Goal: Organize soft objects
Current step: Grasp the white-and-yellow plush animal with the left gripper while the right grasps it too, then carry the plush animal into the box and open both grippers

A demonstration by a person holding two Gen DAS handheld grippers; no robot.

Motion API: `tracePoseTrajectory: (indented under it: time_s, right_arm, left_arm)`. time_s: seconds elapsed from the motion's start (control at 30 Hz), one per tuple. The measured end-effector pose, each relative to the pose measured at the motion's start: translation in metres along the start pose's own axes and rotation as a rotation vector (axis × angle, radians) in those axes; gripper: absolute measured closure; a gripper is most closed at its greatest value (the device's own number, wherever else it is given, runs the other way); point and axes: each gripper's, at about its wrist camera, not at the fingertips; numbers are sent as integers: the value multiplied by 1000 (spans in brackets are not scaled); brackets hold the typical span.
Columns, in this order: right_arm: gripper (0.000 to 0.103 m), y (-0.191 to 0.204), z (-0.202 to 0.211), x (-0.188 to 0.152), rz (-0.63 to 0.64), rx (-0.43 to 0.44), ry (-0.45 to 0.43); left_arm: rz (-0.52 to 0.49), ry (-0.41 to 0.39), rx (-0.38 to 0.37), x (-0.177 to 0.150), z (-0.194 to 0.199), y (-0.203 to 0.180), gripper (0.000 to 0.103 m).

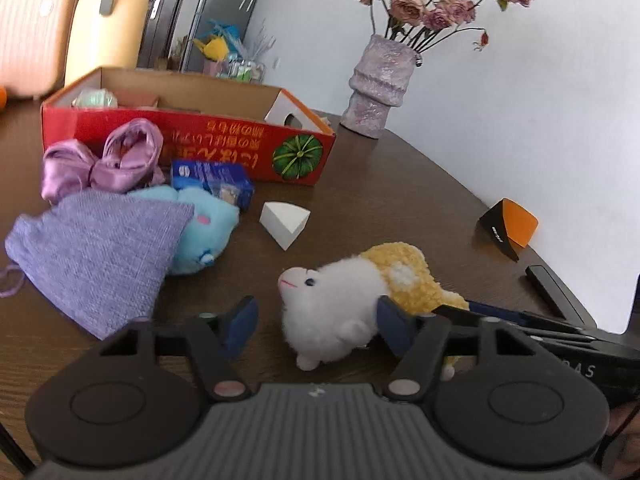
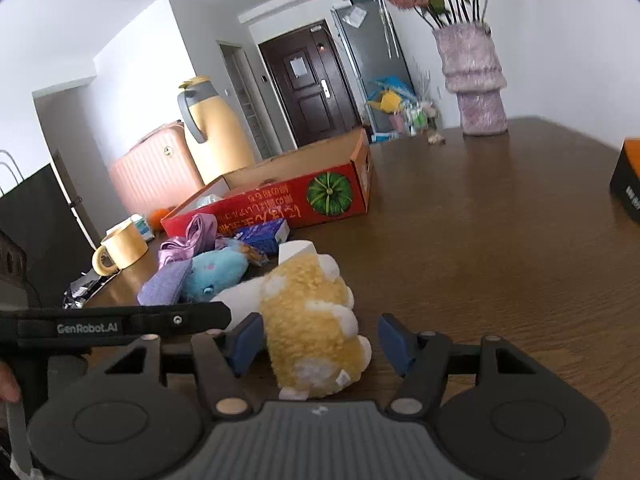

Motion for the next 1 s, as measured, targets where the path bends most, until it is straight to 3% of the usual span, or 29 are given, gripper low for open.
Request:
tracePoseTrajectory:
  time_s: [0.03,0.07,0.1,0.37,0.63,0.77,0.9,1.0]
  right_arm:
    - [47,-3,-3,1,-11,8,12]
    - [57,-5,-6,0,-22,26,25]
    - [58,-8,-7,1,-41,55,33]
    - [62,0,-1,-1,-34,42,24]
    - [63,17,13,9,-53,68,-32]
    - [64,37,-2,53,-11,93,-94]
    - [65,45,-56,125,-30,134,-110]
    - [65,49,-114,182,-39,118,-92]
  left_arm:
    - [12,4,-2,-1,-2,1,59]
    - [18,9,-5,-1,-4,2,62]
    - [26,12,-21,-2,-6,3,62]
    - [67,2,-42,0,-5,3,63]
    - [3,-31,-55,13,15,0,64]
    - [-48,-66,-93,61,18,21,64]
    - [-42,-53,-127,133,-10,64,64]
    - [-31,-42,-110,188,-46,95,64]
Point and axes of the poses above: each gripper's, at about its wrist camera, not at the fingertips, and z roughly against the way its jaws point, y to its left, x to its top, and after that the axes turned 10 degrees about -z, right-handed
